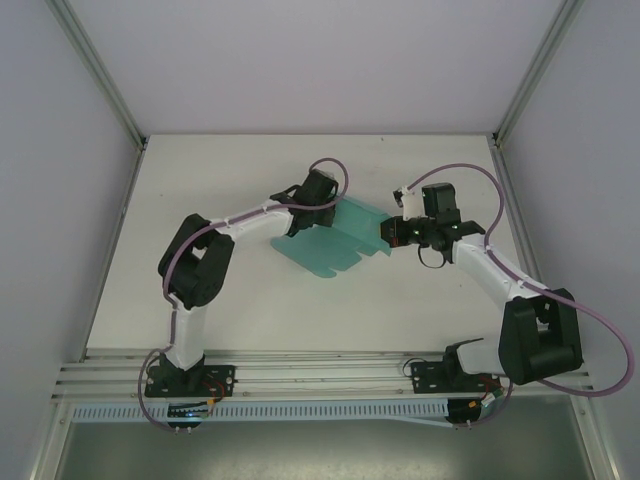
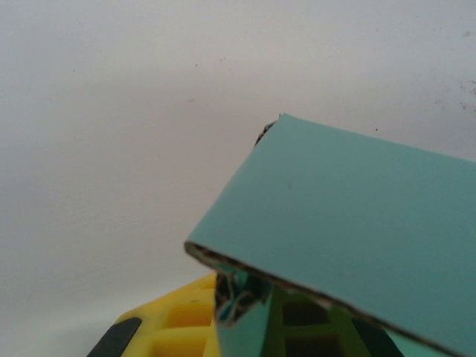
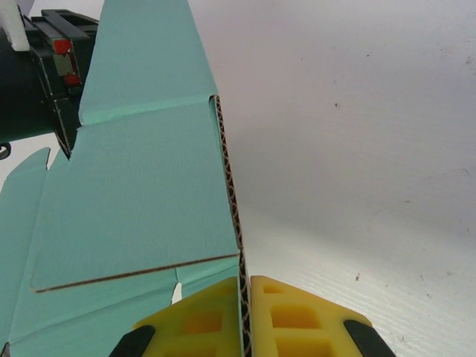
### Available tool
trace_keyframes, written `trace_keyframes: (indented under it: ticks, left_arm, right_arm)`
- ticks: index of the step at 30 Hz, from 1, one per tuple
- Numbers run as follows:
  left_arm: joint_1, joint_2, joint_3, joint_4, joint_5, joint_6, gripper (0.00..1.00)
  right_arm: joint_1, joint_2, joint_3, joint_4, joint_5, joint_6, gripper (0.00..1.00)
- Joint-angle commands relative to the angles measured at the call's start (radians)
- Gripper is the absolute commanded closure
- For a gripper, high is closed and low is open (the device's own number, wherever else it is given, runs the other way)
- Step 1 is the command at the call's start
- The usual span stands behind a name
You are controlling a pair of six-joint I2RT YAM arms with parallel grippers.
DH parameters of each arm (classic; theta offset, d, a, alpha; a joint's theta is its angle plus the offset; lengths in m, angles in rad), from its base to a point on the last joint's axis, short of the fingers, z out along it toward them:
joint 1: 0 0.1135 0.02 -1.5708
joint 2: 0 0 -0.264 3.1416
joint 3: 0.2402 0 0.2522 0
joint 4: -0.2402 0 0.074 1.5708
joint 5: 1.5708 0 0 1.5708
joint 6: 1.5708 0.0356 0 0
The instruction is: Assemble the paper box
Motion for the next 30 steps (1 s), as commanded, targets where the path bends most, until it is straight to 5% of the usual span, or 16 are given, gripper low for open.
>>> trace_keyframes:
  ticks: [1, 7, 16, 19, 24, 27, 30]
  left_arm:
    - [0.098, 0.033, -0.072, -0.189, -0.277, -0.051, 1.0]
    - [0.099, 0.178, 0.122, -0.536, -0.569, -0.204, 1.0]
    - [0.101, 0.166, 0.113, -0.56, -0.613, -0.235, 1.0]
    - [0.099, 0.134, 0.077, -0.464, -0.499, -0.129, 1.0]
    - [0.101, -0.103, -0.206, -0.012, -0.083, 0.034, 1.0]
    - [0.101, -0.192, -0.32, 0.137, 0.016, 0.058, 1.0]
    - [0.101, -0.232, -0.365, 0.194, 0.034, 0.094, 1.0]
  right_arm:
    - [-0.017, -0.067, 0.013, 0.049, -0.029, 0.024, 1.0]
    - [0.0, -0.073, 0.017, 0.051, -0.035, 0.019, 1.0]
    - [0.017, -0.071, 0.032, 0.037, -0.022, 0.009, 1.0]
    - [0.016, -0.068, 0.029, 0.04, -0.022, 0.011, 1.0]
    - [0.018, -0.046, 0.024, 0.054, -0.07, 0.003, 1.0]
    - [0.026, -0.027, 0.016, 0.072, -0.116, -0.026, 1.0]
    - [0.04, -0.014, 0.02, 0.053, -0.086, -0.051, 0.9]
